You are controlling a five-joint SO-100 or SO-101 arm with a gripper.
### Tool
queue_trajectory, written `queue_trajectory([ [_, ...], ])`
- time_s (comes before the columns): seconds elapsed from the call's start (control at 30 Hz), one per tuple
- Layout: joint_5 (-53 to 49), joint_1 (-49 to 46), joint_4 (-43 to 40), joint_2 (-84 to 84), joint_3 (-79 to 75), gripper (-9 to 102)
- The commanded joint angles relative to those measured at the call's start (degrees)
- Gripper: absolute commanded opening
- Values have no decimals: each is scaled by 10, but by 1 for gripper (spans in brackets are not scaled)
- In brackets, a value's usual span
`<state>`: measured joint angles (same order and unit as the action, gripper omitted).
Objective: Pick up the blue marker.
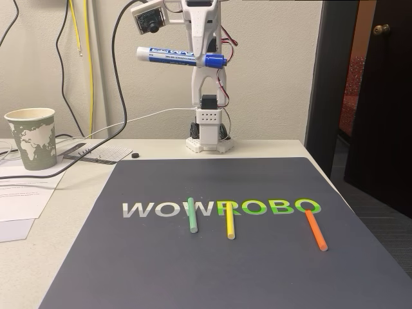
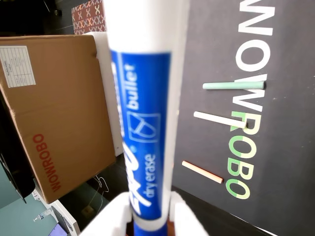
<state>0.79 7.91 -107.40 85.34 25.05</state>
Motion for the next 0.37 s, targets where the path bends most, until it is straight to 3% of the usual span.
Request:
queue_trajectory([
  [0.0, 3, 5, -52, 5, 1, 0],
  [0.33, 3, 9, -43, 4, 1, 0],
])
